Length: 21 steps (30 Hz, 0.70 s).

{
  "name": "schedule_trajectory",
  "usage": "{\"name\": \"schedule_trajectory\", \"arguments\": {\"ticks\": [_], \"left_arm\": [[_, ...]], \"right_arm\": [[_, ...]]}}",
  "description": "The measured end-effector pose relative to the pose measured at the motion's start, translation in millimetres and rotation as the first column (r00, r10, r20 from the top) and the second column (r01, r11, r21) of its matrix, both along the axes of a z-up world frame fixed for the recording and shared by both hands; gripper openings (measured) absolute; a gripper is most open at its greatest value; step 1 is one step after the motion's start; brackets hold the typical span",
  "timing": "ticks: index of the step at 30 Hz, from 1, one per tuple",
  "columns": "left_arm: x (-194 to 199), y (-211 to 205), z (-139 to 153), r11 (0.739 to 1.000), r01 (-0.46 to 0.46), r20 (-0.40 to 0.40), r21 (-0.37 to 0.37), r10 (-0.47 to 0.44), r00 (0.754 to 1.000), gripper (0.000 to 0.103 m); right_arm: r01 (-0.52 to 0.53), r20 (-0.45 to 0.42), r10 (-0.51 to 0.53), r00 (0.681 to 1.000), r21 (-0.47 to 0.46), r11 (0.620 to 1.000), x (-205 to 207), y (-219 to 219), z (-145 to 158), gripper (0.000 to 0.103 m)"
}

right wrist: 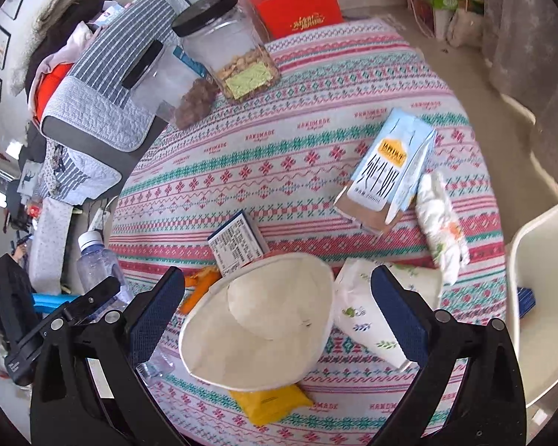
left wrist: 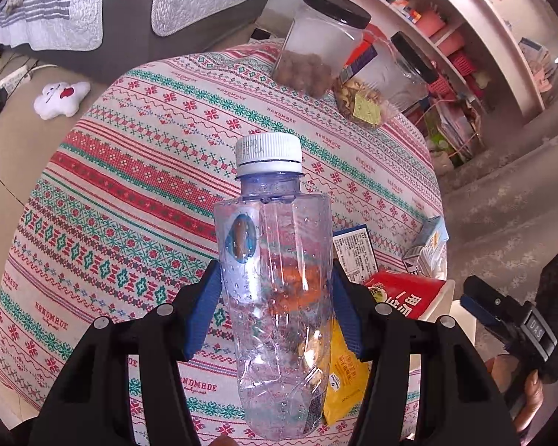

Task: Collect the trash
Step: 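Lift the water bottle with the left gripper while the right reaches toward the beige hat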

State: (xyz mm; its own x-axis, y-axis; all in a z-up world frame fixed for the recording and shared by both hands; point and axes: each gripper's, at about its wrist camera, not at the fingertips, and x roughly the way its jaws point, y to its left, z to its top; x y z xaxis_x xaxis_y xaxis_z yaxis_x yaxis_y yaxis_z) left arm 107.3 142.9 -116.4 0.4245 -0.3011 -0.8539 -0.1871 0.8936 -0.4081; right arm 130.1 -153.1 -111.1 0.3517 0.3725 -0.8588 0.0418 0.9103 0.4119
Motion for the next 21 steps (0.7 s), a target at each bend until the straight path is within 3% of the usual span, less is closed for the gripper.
{"name": "schedule_trajectory", "arguments": {"ticks": [8, 13, 16, 18, 21], "left_arm": [[-0.3, -0.5, 1.3, 1.000, 0.016, 0.000, -0.022, -0.016, 1.000, 0.057], [-0.4, 9.3, -1.1, 1.000, -0.012, -0.010, -0.024, 0.012, 1.000, 0.057], [-1.0, 13.2, -0.1, 1.000, -0.024, -0.009, -0.020, 0.024, 1.000, 0.057], [-1.6, 13.9, 2.5, 1.000, -0.020, 0.004, 0.000, 0.020, 1.000, 0.057], [-2.3, 13.5, 6.7, 0.999, -0.017, 0.027, 0.033, 0.016, 0.999, 0.057]], "right_arm": [[0.003, -0.120, 0.013, 0.993, 0.133, 0.991, -0.8, 23.8, -22.1, 0.096], [-0.050, -0.143, 0.063, 0.988, 0.096, 0.994, -5.3, 48.5, -32.6, 0.096], [-0.026, -0.137, 0.040, 0.990, 0.106, 0.994, -2.9, 52.0, -37.9, 0.089], [-0.020, -0.122, 0.036, 0.992, 0.131, 0.991, -0.6, 52.5, -34.8, 0.074], [-0.014, -0.085, 0.026, 0.996, 0.142, 0.990, 0.5, 52.5, -28.1, 0.069]]}}
